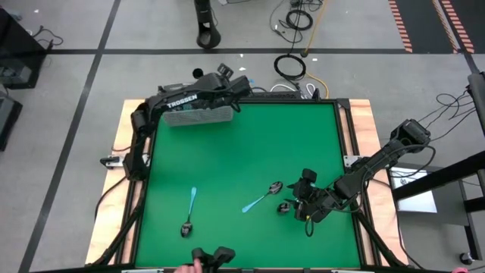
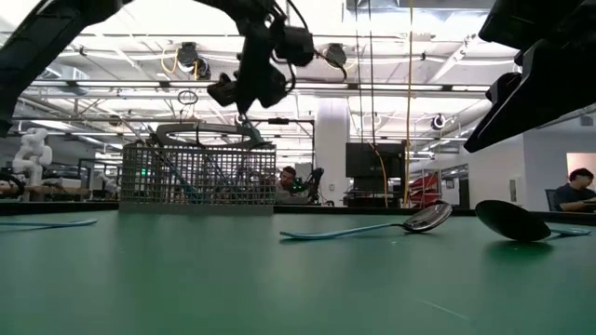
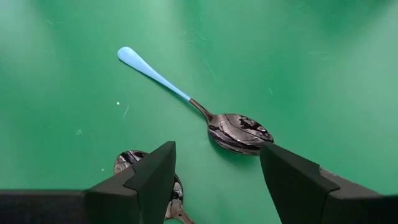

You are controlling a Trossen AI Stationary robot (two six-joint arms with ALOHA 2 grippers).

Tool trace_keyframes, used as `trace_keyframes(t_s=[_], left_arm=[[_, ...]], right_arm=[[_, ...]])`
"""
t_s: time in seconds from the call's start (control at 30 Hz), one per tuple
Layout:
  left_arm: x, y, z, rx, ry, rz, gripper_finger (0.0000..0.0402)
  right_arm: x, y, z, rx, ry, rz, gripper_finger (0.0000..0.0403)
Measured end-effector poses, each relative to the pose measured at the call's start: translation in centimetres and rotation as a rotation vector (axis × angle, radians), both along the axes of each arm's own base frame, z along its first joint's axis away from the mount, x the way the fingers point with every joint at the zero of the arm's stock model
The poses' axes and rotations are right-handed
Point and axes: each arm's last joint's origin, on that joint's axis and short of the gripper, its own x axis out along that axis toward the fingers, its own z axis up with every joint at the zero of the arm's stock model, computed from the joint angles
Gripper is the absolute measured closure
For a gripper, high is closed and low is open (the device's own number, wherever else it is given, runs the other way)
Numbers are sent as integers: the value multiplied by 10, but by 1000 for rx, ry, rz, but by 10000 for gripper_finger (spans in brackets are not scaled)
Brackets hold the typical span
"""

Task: Sort silverware
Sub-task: Put the spoon into the silverware rack

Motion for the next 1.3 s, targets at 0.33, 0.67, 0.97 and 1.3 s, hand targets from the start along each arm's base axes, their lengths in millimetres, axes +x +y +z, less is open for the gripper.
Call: trace_keyframes(t_s=[0.33, 0.67, 0.97, 1.3], left_arm=[[11, 3, -26, -53, 79, -19, 397], [14, 3, -29, -88, 32, -19, 327], [16, -1, -29, -96, 27, -28, 282], [8, -17, -12, -16, -65, 50, 265]], right_arm=[[0, 0, 0, -2, 6, -2, 179], [-1, -1, -1, -8, 12, 0, 179], [-1, -1, -1, -4, 11, -3, 179], [-1, -1, -1, -3, 11, -4, 179]])
